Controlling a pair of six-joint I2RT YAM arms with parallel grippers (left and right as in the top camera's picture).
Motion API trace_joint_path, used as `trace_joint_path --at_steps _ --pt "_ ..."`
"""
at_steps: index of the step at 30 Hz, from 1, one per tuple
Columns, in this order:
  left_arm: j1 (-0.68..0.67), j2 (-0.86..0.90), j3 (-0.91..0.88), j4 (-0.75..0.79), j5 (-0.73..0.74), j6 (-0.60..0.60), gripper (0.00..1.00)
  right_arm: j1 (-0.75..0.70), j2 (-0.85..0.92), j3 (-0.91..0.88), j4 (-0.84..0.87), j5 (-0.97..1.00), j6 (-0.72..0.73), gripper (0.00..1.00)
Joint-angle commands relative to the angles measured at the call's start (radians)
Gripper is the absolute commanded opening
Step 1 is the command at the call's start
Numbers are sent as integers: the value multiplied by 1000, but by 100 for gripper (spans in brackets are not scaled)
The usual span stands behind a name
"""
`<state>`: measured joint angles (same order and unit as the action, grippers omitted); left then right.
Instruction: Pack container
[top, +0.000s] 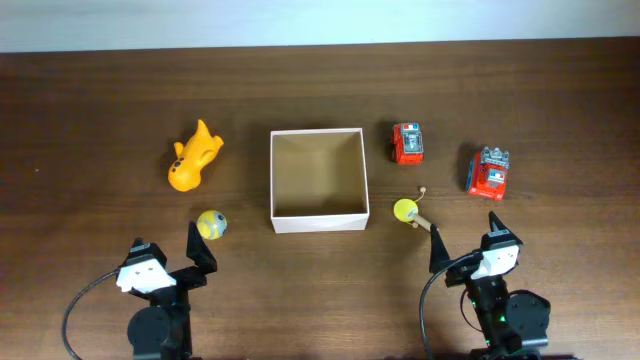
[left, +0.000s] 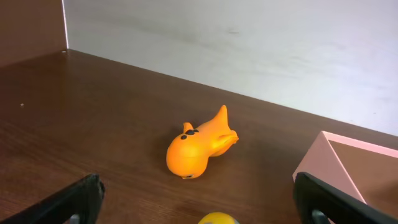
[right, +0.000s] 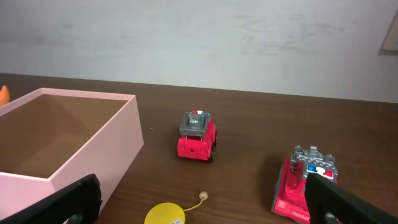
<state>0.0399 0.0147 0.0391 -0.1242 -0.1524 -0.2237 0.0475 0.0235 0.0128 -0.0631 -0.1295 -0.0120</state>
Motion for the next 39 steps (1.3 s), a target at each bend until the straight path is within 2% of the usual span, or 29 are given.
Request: trace_joint_path --at_steps 1,39 --pt "4 -4 -7 3 15 20 99 -2 3 -7 -3 2 -7 99" --pt "4 -4 -7 3 15 20 99 -2 3 -7 7 -29 21 99"
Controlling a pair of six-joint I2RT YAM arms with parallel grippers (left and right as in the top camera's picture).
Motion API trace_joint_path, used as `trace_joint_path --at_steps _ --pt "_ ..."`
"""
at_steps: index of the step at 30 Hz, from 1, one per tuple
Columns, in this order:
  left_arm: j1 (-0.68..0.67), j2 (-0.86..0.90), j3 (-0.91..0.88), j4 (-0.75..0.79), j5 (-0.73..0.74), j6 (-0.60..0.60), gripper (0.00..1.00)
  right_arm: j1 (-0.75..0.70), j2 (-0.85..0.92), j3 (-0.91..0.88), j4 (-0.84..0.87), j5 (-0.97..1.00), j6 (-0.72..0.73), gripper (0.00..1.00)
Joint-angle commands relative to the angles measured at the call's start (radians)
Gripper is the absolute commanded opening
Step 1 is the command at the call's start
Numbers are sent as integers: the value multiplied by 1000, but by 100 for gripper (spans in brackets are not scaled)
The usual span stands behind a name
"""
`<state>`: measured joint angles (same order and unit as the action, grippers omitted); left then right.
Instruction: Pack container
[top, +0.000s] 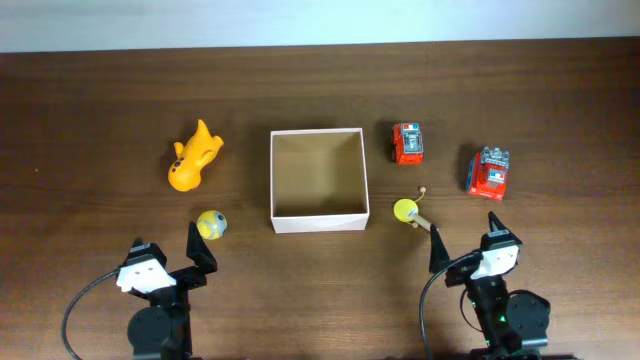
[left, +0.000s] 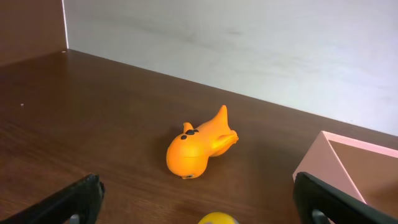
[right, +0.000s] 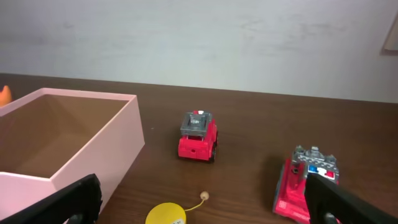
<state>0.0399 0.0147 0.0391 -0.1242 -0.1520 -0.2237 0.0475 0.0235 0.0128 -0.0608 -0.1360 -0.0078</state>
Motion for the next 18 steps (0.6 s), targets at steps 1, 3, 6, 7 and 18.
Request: trace_joint_path --at_steps 1,3,6,7,18 --pt "4 -4 -7 3 14 20 99 -2 3 -7 13 -37 88 99" --pt "4 -4 -7 3 14 20 99 -2 3 -5 10 -52 159 98" --pt "4 -4 -7 3 14 20 99 -2 3 32 -73 -74 201 99" --pt "4 -4 -7 3 14 20 99 -2 3 55 -110 -75 209 99" --pt "4 -4 -7 3 14 20 99 -2 262 592 -552 -84 136 99"
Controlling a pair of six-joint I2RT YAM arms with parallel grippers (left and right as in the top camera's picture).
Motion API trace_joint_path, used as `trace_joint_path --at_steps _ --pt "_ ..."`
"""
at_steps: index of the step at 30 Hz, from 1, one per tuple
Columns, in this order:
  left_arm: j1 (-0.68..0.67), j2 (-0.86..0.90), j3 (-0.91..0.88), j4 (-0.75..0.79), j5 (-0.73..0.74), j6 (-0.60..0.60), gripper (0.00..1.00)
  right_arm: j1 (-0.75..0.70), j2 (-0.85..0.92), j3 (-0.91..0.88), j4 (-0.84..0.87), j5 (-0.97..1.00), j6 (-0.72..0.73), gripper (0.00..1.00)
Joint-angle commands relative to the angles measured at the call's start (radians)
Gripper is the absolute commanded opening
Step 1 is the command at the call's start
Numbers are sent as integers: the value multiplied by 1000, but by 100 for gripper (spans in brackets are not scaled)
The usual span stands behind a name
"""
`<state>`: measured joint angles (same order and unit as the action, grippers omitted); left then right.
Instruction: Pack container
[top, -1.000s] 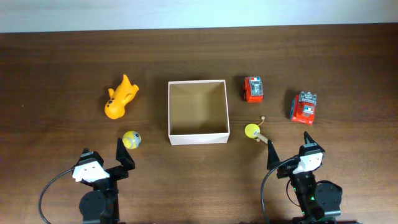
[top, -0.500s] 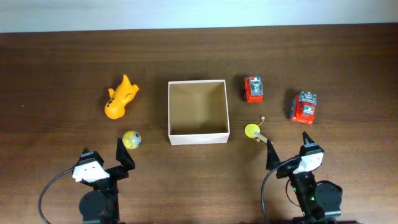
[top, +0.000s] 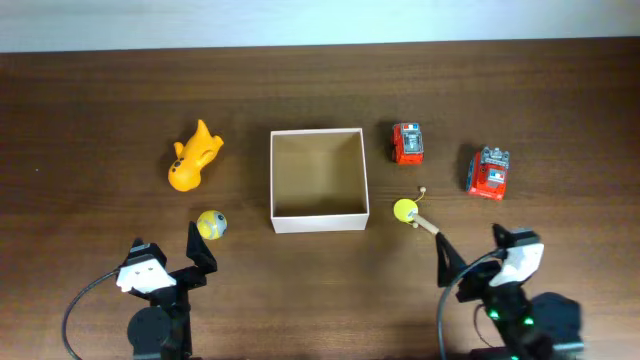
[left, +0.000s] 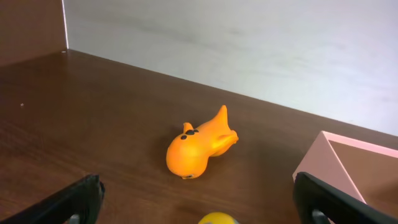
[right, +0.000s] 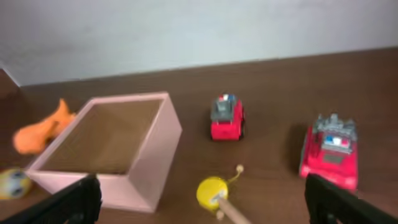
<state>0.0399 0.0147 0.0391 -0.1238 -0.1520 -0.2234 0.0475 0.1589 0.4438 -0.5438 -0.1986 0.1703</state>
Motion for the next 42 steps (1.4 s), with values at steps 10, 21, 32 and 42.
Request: trace_joint_path --at_steps 10,21,32,42 --pt "4 -4 -7 3 14 20 99 -2 903 776 -534 -150 -189 99" --pt "4 -4 -7 3 14 19 99 0 1355 1024 -525 -74 -52 99" --pt "4 -4 -7 3 14 20 99 -65 1503 1475 -888 353 -19 99" --pt "4 -4 -7 3 14 19 99 -159 1596 1476 -796 254 -20 99"
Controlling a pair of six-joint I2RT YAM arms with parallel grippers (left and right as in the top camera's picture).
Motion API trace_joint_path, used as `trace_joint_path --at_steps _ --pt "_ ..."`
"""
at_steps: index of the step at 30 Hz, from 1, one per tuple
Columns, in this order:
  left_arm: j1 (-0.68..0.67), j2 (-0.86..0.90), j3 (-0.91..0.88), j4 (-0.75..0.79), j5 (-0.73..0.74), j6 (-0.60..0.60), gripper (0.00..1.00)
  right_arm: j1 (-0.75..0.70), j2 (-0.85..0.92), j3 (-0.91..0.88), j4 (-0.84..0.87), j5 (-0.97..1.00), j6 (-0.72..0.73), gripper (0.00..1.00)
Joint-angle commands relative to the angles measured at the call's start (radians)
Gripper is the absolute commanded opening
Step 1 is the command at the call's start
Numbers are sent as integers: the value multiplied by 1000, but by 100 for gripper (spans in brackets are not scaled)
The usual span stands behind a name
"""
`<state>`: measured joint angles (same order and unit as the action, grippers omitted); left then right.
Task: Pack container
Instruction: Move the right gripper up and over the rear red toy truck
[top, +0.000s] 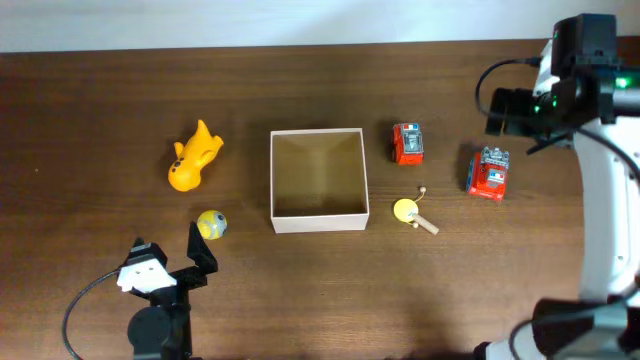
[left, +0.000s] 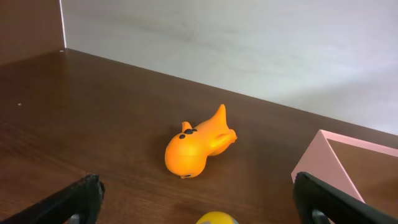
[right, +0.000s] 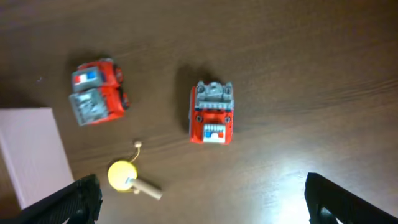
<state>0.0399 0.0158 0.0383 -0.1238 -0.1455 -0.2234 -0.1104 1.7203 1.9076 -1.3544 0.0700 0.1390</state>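
The open pink box (top: 318, 212) sits mid-table. Left of it lie an orange fish toy (top: 193, 155) (left: 198, 145) and a yellow ball (top: 211, 224) (left: 215, 219). To its right are a small red truck (top: 407, 143) (right: 98, 91), a red fire engine (top: 489, 172) (right: 211, 113) and a yellow disc with a wooden stick (top: 410, 213) (right: 129, 177). My left gripper (top: 170, 248) (left: 202, 208) rests open at the front left, the ball just ahead of it. Open and empty, my right gripper (top: 510, 110) (right: 202, 208) hangs high over the table's right side, looking down on the fire engine.
The right arm (top: 600, 200) stretches from the front right corner up to the back right of the table. A white wall (left: 249, 43) runs behind the table's far edge. Bare brown tabletop (top: 100, 100) surrounds the toys.
My right arm has risen from the front right of the table to high over the back right. Its camera now looks down on the fire engine. Left gripper and toys are unmoved.
Both grippers first rested open at the table's front edge, toys scattered around the empty box. Then the right gripper had lifted slightly and tilted back. Now it hangs high above the fire engine. No toy has shifted.
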Motion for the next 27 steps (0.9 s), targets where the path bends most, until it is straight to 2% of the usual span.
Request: trace_joint_path --at_steps 1,6,9,17,27 --pt "4 -5 -6 3 8 20 99 2 39 12 19 -14 11 99" --pt "4 -5 -6 3 8 20 99 6 41 11 39 -120 32 98" --pt "4 -5 -6 3 8 20 99 23 47 2 126 -277 -122 97" --pt "4 -5 -6 3 8 20 99 117 180 0 220 -246 -209 98" --pt "4 -5 -6 3 8 19 99 203 357 0 321 -251 -215 98"
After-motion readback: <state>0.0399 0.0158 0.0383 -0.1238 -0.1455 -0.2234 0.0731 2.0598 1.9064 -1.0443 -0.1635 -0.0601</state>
